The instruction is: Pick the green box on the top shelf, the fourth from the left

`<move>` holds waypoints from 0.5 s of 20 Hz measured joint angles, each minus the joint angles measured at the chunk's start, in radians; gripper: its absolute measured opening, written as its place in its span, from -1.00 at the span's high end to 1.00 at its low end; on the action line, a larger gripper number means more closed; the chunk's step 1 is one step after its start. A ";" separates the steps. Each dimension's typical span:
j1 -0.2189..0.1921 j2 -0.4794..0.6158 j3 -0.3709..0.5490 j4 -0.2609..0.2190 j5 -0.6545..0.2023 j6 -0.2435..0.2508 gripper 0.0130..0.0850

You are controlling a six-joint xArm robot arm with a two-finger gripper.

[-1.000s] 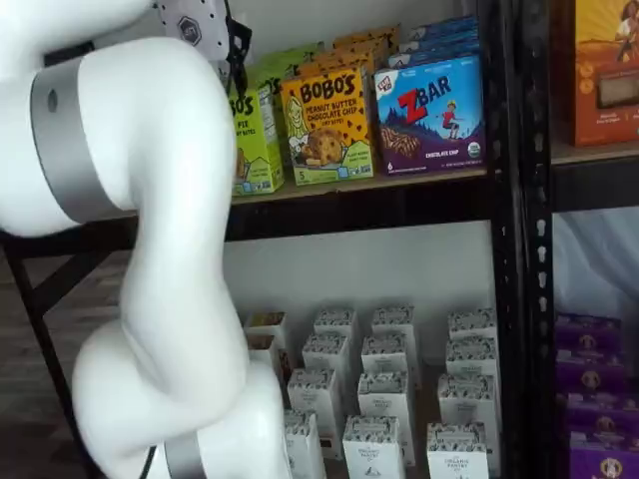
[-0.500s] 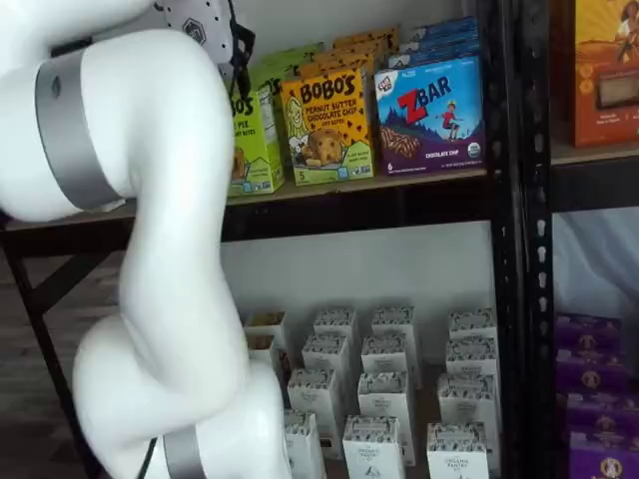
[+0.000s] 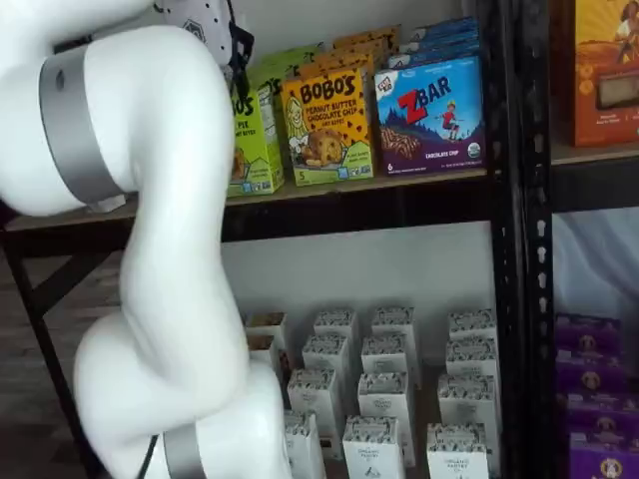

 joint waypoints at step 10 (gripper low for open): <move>-0.001 0.012 -0.008 0.010 0.015 0.000 -1.00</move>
